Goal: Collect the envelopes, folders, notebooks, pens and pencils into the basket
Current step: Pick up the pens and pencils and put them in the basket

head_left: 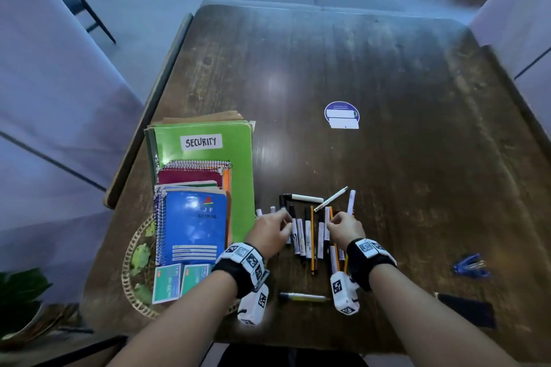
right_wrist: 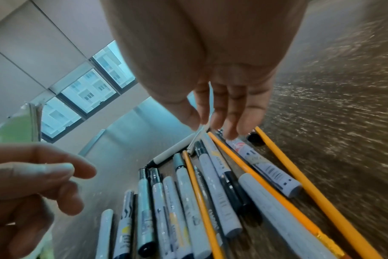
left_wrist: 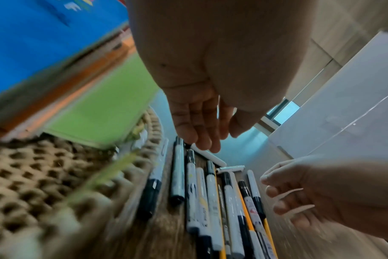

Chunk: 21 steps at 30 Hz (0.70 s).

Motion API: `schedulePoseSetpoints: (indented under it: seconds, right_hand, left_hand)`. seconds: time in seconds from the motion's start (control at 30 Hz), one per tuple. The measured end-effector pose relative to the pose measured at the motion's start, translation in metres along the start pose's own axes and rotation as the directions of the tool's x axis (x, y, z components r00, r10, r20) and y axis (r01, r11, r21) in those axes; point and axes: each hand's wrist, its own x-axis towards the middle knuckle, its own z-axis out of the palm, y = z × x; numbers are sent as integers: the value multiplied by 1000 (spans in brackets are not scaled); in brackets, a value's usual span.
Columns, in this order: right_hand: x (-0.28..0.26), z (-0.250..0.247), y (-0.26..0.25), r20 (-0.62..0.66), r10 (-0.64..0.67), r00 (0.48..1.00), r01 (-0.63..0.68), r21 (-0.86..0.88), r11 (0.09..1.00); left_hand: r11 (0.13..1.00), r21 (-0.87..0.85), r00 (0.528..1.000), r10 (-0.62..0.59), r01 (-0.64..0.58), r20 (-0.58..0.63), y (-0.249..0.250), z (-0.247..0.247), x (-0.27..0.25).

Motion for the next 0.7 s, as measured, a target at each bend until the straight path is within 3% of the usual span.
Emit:
schedulePoseSetpoints:
  seconds: [0.17,0.37,0.7]
  right_hand:
    - [23,-18,24,-136,77,988,-76,15,997]
    - [64,-22,35,-22,147,989,-147,-8,989]
    - [78,-32,42,16,132,991,-132,-9,991]
  left_hand:
    - [996,6,993,-84,84,77,20,27,14]
    - [986,-32,982,-161,164,98,29,50,20]
    - [963,-110,969,-241,246,60,18,60,15]
